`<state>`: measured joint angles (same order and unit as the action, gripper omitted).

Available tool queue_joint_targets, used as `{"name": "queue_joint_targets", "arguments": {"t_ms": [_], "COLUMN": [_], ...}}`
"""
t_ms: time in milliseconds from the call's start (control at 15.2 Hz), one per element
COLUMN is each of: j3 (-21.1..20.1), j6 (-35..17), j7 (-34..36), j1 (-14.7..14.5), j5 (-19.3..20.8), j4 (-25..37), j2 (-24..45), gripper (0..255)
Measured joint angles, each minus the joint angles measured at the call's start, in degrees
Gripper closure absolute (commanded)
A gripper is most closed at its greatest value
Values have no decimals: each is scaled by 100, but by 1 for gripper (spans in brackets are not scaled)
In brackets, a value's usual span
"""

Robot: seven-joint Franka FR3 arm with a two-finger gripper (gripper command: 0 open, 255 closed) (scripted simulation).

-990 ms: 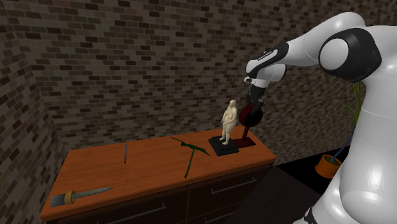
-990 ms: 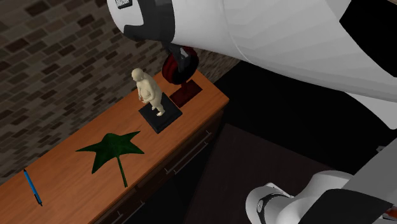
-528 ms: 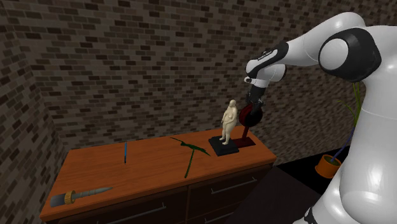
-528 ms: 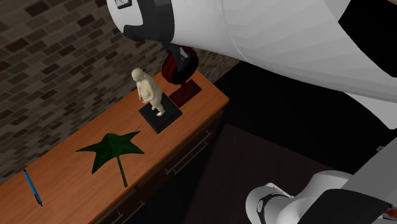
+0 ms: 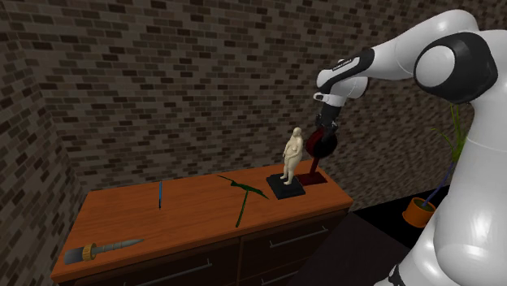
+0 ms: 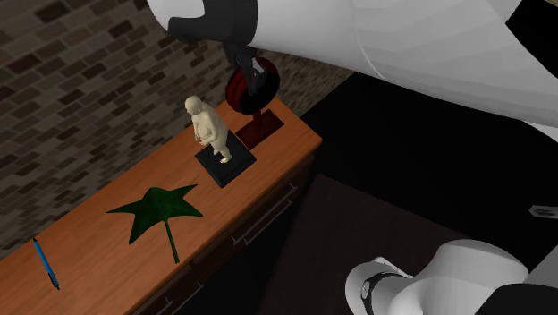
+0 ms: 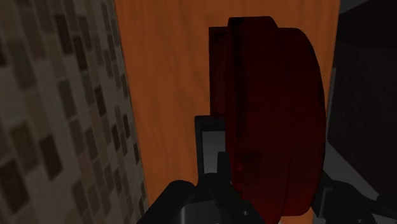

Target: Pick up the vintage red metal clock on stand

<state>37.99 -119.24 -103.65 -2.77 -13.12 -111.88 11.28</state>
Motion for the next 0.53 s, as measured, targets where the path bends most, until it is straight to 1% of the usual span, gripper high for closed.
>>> {"name": "queue_joint_targets", "arguments": {"t_ms": [528], "j3": [51], "j6": [564], "j7": [155], "j1": [-26], "j5": [191], "j4": [420], "j2": [-201], "gripper": [255]}}
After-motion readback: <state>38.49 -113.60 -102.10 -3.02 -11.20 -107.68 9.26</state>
